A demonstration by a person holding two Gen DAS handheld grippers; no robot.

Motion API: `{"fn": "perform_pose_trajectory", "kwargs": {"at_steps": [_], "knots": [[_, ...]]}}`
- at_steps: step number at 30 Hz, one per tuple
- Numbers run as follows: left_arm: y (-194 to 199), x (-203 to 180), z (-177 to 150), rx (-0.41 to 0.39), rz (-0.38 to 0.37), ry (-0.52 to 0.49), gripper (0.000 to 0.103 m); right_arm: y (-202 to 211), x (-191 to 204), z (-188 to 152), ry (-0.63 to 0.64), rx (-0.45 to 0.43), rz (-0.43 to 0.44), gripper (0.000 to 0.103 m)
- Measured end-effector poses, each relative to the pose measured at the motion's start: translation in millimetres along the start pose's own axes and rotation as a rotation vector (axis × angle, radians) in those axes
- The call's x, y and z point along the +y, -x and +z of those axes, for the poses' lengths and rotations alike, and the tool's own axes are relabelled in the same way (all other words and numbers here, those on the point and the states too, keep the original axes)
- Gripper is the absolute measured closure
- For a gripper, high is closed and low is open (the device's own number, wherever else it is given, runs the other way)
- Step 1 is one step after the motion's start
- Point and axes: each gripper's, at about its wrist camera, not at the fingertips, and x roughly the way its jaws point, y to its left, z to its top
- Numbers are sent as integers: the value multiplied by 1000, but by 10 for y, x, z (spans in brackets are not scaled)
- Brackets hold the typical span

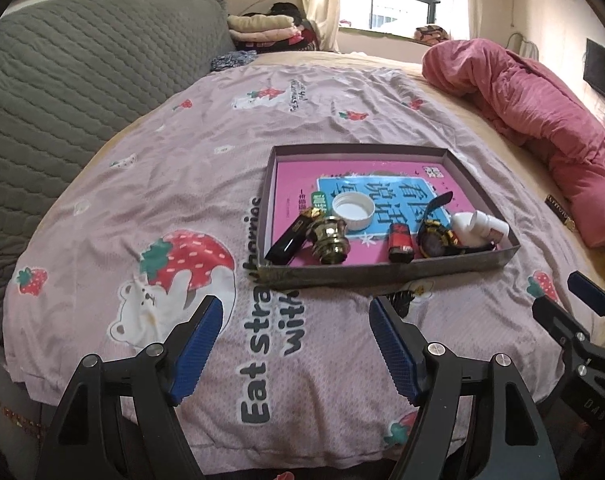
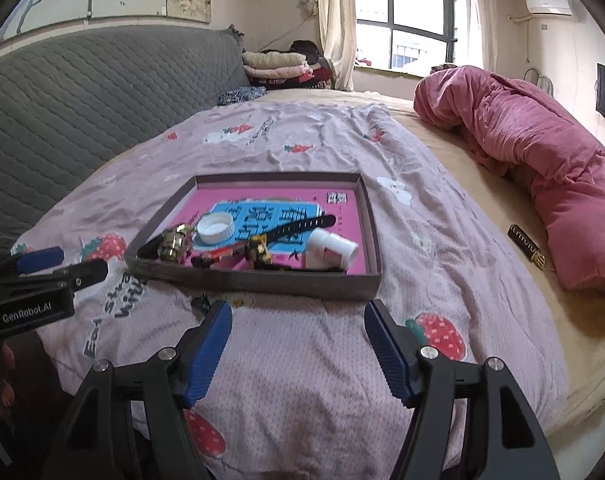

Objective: Organize rigid objects

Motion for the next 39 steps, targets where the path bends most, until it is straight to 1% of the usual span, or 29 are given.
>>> {"fn": "perform_pose_trajectory", "kwargs": {"at_steps": [4,8,11,14,17,25,34,39], "knots": [[28,12,-50,-2,-26,21,26,1,8,-62,-15,19,-12,35],[82,10,-71,-12,-49,31,26,31,1,-103,-27,14,-27,35],[80,-28,-112,0,-62,26,26,18,14,-135,-17,7,-14,35],[41,-63,-174,29,-62,13,26,-38,32,-165,-12,19,0,35],[-7,-85,-220,48,-63,6,26,-50,32,-172,-10,7,-6,35],[-30,-119,-265,15,-48,9,26,-92,-8,-180,-36,-3,-23,35],[-133,-221,-295,27,-69,-14,26,-207,-12,-191,-30,6,-23,35],[-161,-229,-309,28,-75,-13,26,-270,-3,-203,-22,8,-40,35]]}}
